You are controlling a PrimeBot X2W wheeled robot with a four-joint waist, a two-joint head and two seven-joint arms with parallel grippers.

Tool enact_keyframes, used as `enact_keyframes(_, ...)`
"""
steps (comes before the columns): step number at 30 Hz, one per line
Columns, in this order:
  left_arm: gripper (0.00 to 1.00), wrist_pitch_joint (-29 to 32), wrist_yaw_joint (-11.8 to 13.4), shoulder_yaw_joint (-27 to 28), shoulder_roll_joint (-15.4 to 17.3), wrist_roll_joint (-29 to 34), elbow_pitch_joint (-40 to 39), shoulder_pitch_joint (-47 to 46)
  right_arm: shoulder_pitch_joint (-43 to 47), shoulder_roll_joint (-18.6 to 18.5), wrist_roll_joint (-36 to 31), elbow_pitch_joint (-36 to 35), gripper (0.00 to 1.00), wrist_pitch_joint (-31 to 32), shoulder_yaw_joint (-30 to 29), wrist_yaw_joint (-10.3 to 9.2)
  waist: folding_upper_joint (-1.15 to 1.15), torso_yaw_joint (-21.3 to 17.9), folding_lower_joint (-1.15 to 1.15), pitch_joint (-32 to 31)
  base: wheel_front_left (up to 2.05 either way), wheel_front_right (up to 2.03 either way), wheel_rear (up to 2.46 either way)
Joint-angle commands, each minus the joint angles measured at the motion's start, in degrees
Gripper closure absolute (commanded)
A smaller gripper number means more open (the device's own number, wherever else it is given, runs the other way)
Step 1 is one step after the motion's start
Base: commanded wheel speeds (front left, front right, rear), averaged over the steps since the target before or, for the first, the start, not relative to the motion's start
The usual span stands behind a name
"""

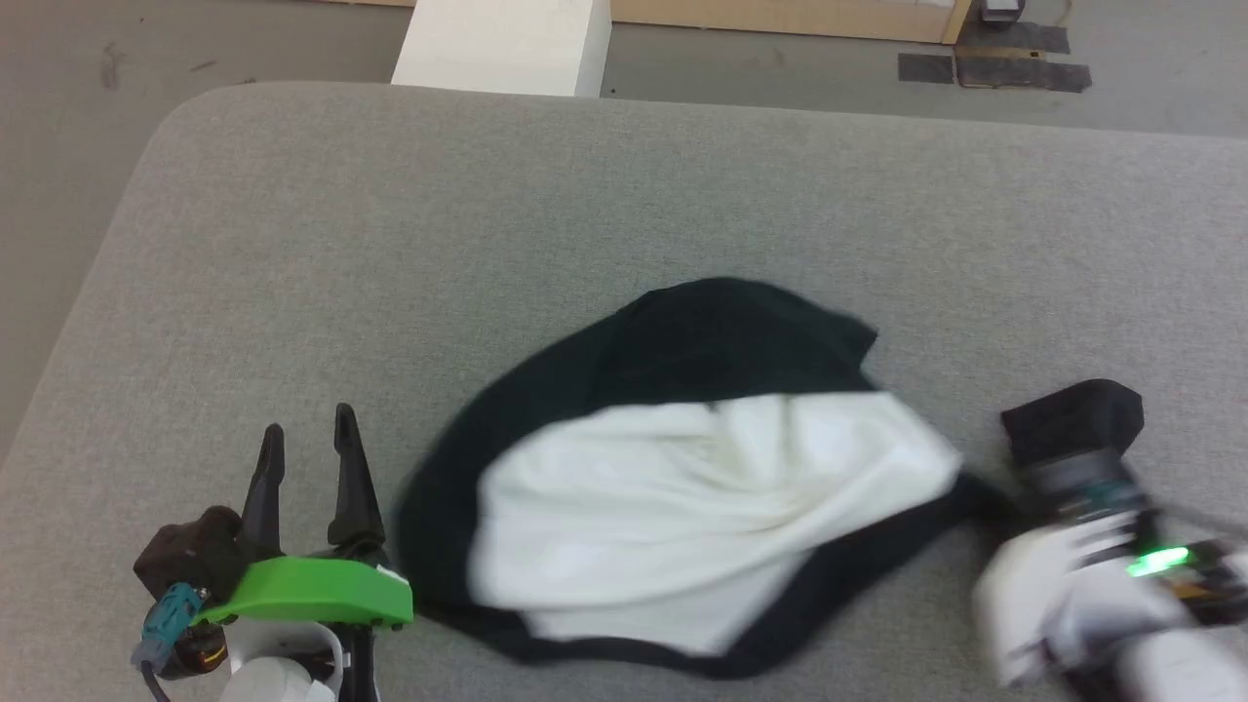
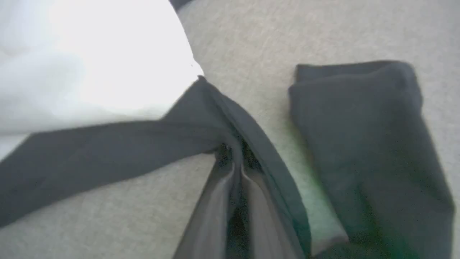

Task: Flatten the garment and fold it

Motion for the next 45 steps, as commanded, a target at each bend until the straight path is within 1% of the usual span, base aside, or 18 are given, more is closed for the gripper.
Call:
enact_keyframes(1,0.0,-0.26,-0.6,0.15,-0.3,0.74,0.3,-0.98,-1.69,-0.58,-1.1,-0.12,1.0,-1.05,-3.99,-0.28,0.0,-0.17,0.0,-0.18,0.0,0.0,0.0)
enact_keyframes(4,0.0,-0.27,-1.13,0.02,-0.5,1.03,0.94,-1.27,-4.48,-1.13,-3.13,-0.57,1.0,-3.01,-13.08,-0.28,0.0,-0.46,0.0,-0.2,0.0,0.0,0.0)
enact_keyframes(9,0.0,-0.27,-1.67,-0.56,-0.66,1.46,1.87,-2.09,-10.51,-2.24,-6.52,1.45,1.0,-6.52,-25.59,-0.28,0.0,-0.86,0.0,0.17,0.0,0.0,0.0)
enact_keyframes(11,0.0,-0.27,-1.9,-0.91,-0.69,1.5,2.44,-2.38,-12.18,-1.73,-7.6,3.66,1.0,-7.21,-29.37,-0.28,0.0,-0.94,0.0,0.12,0.0,0.0,0.0)
enact_keyframes(14,0.0,-0.27,-2.19,-1.51,-0.73,1.62,3.27,-2.66,-13.08,-0.22,-7.4,6.85,1.0,-7.49,-32.25,-0.28,0.0,-0.98,0.0,-0.34,0.0,0.0,0.0)
enact_keyframes(15,0.0,-0.27,-2.29,-1.76,-0.74,1.68,3.56,-2.71,-12.81,0.57,-7.24,7.52,0.72,-7.79,-32.32,-0.28,0.0,-1.06,0.0,-0.56,0.0,0.0,0.0)
enact_keyframes(16,0.0,-0.27,-2.38,-1.96,-0.75,1.7,3.78,-2.72,-12.48,1.33,-6.78,7.94,0.09,-8.05,-32.08,-0.28,0.0,-1.18,0.0,-0.77,0.0,0.0,0.0)
enact_keyframes(17,0.0,-0.27,-2.5,-2.28,-0.76,1.77,4.11,-2.71,-11.89,2.32,-6.16,8.19,0.0,-8.47,-31.84,-0.28,0.0,-1.41,0.0,-1.09,0.0,0.0,0.0)
enact_keyframes(20,0.0,-0.27,-2.69,-3.38,-0.77,1.96,4.87,-2.68,-9.56,4.41,-3.92,6.99,0.0,-11.72,-29.83,-0.28,0.0,-2.14,0.0,-1.92,0.0,0.0,0.0)
enact_keyframes(23,0.0,-0.24,-3.35,-5.16,-0.78,2.19,6.24,-3.53,-5.66,6.03,-0.98,3.35,0.0,-17.62,-25.33,-0.28,0.0,-3.24,0.0,-2.64,0.0,0.0,0.0)
enact_keyframes(27,0.0,1.63,-4.36,-9.28,-0.79,3.21,7.95,-6.72,-1.66,6.69,2.19,-1.77,0.0,-26.97,-18.71,-0.28,0.0,-5.22,0.0,-2.75,0.0,0.0,0.0)
enact_keyframes(30,0.0,4.22,-4.78,-12.66,-0.79,2.85,9.59,-10.56,0.2,6.94,3.09,-3.88,0.0,-31.71,-14.09,-0.28,0.0,-7.24,0.0,-2.41,0.0,0.0,0.0)
enact_keyframes(33,0.0,8.53,-4.57,-16.6,-0.8,2.42,12.44,-15.86,0.9,7.08,3.76,-4.69,0.0,-33.85,-9.12,-0.28,0.0,-9.72,0.0,-1.73,0.0,0.0,0.0)
enact_keyframes(37,0.0,15.47,-3.76,-20.81,-0.8,2.78,17.76,-23.37,-0.4,7.14,4.55,-4.47,0.0,-34.54,-5.09,-0.28,0.0,-13.01,0.0,-0.25,0.0,0.0,0.0)
enact_keyframes(41,0.0,24.16,-2.53,-23.33,-0.65,4.85,24.19,-29.61,-1.84,7.16,5.92,-4.3,0.0,-35.23,-2.19,-0.28,0.0,-16.18,0.0,1.29,0.0,0.0,0.0)
enact_keyframes(45,0.0,32.78,-2.26,-24.55,-0.2,5.2,28.89,-33.66,-2.5,7.17,6.54,-4.26,0.0,-35.82,-0.54,-0.28,0.0,-18.47,0.0,2.61,0.0,0.0,0.0)
